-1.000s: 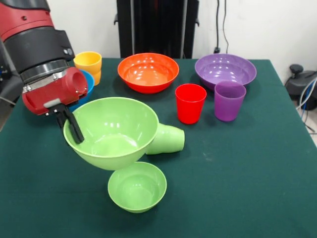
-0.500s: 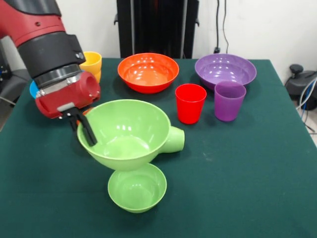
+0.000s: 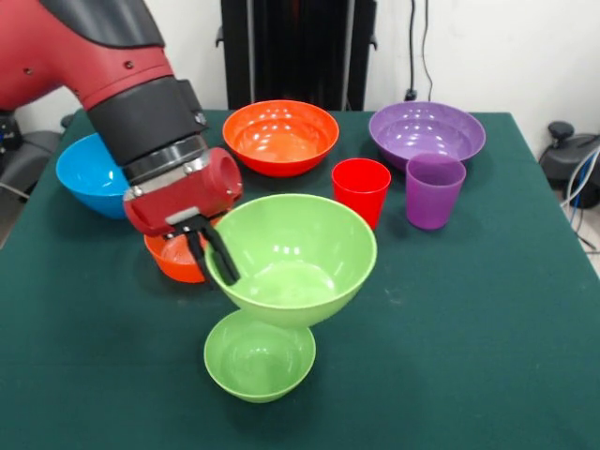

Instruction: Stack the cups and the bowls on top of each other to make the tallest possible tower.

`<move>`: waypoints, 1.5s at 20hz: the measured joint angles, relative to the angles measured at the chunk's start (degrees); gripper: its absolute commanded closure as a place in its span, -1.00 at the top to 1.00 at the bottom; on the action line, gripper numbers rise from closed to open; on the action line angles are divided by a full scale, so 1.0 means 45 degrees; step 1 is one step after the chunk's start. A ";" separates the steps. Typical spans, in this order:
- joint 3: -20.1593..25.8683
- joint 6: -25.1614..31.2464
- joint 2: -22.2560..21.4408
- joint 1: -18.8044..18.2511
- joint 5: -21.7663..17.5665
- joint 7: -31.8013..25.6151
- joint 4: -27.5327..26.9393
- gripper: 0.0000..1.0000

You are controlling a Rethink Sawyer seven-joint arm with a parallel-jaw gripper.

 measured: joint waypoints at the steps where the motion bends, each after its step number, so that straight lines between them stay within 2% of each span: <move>1: 0.0000 0.0000 0.0005 0.0035 -0.0003 0.0000 -0.0002 -1.00; 13: -0.0061 -0.0154 0.0346 0.0610 -0.0101 0.0000 -0.0053 -1.00; 21: -0.0062 -0.0154 0.0884 0.0497 -0.0132 0.0000 -0.0293 -1.00; 30: -0.0048 -0.0154 0.0952 0.0118 -0.0103 0.0000 -0.0331 -1.00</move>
